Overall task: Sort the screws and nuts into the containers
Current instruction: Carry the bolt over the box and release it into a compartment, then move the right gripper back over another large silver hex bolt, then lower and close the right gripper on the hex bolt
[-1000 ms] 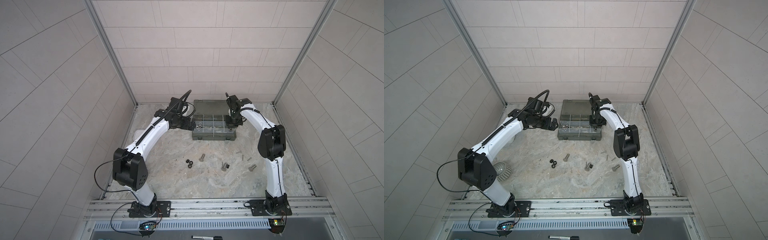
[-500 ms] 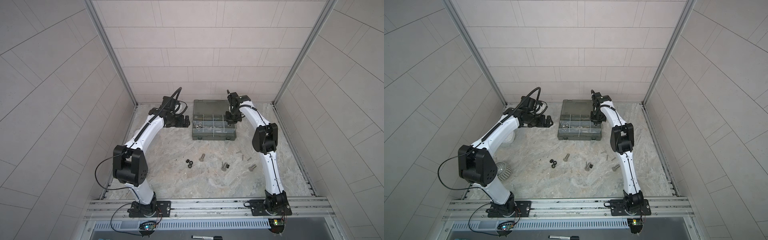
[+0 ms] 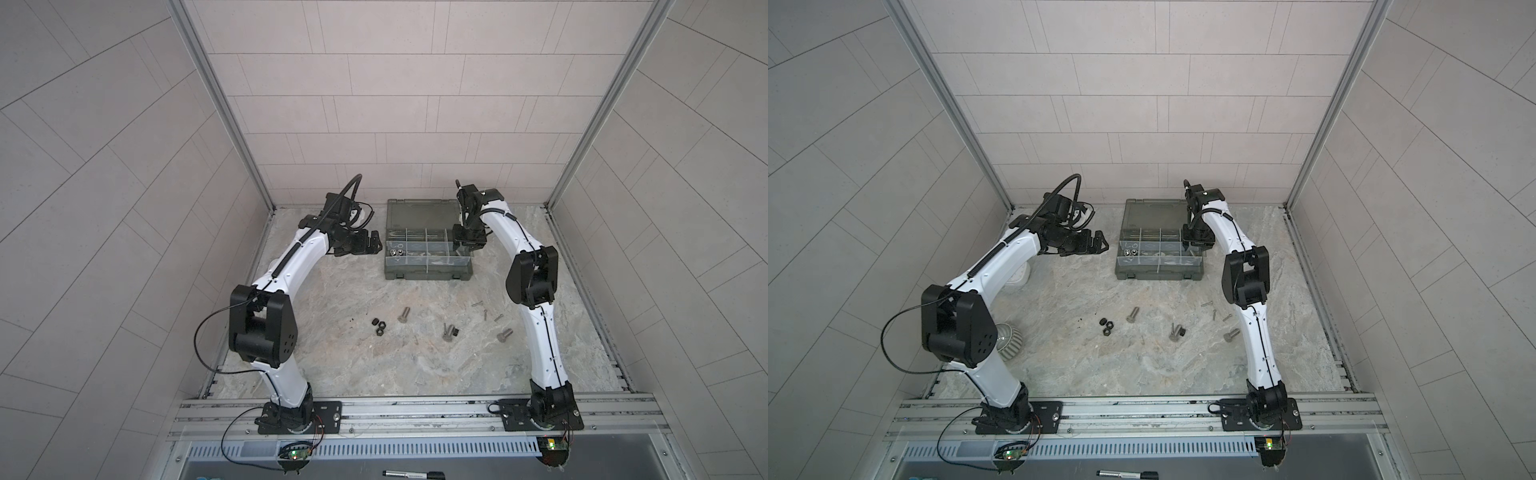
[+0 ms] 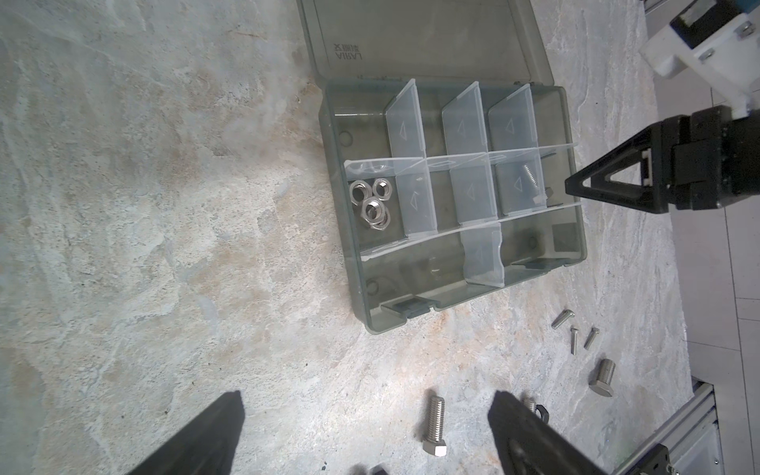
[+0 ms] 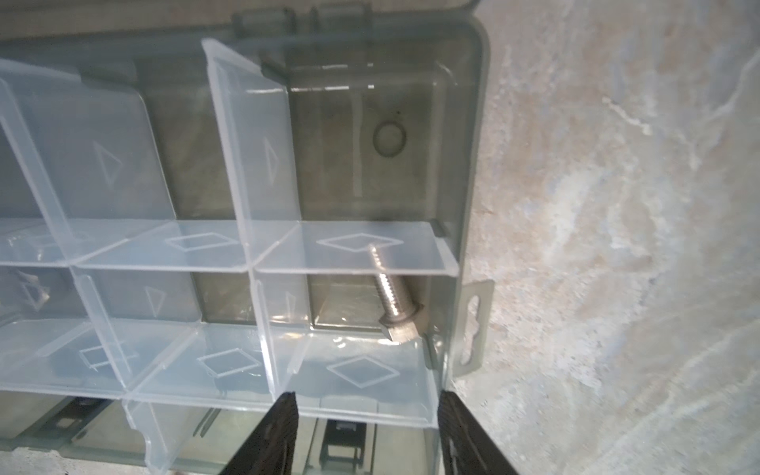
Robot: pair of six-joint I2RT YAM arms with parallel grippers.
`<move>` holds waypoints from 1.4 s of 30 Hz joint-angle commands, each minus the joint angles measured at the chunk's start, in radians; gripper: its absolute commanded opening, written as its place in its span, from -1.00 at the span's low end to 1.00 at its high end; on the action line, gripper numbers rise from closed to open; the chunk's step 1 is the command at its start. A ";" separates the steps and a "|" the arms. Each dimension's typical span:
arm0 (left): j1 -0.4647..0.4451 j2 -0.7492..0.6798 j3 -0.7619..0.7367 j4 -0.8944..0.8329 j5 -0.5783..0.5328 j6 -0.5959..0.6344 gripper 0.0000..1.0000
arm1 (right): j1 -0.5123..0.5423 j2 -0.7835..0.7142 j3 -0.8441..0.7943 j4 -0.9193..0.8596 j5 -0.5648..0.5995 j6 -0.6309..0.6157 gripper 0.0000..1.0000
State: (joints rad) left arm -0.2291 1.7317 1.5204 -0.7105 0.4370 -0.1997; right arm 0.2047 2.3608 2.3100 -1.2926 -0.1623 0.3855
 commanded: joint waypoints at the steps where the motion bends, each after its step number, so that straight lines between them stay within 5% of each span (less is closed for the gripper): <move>1: -0.032 -0.004 0.032 0.017 0.022 -0.017 1.00 | 0.001 -0.173 -0.124 -0.060 0.107 0.013 0.09; 5: -0.101 -0.006 0.038 0.019 0.021 -0.010 1.00 | -0.001 -0.399 -0.491 0.051 0.206 0.139 0.12; 15: -0.343 0.001 0.080 -0.035 -0.015 0.072 1.00 | -0.012 -0.800 -1.171 0.237 0.159 0.377 0.16; 23: -0.435 -0.023 0.043 -0.049 -0.041 0.040 1.00 | -0.038 -0.998 -1.427 0.361 0.165 0.475 0.03; 42: -0.453 -0.077 0.007 -0.076 -0.074 0.010 1.00 | -0.077 -1.009 -1.654 0.549 0.030 0.492 -0.21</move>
State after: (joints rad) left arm -0.6773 1.6844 1.5421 -0.7643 0.3752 -0.1860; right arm 0.1421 1.3556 0.6724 -0.7650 -0.1226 0.8543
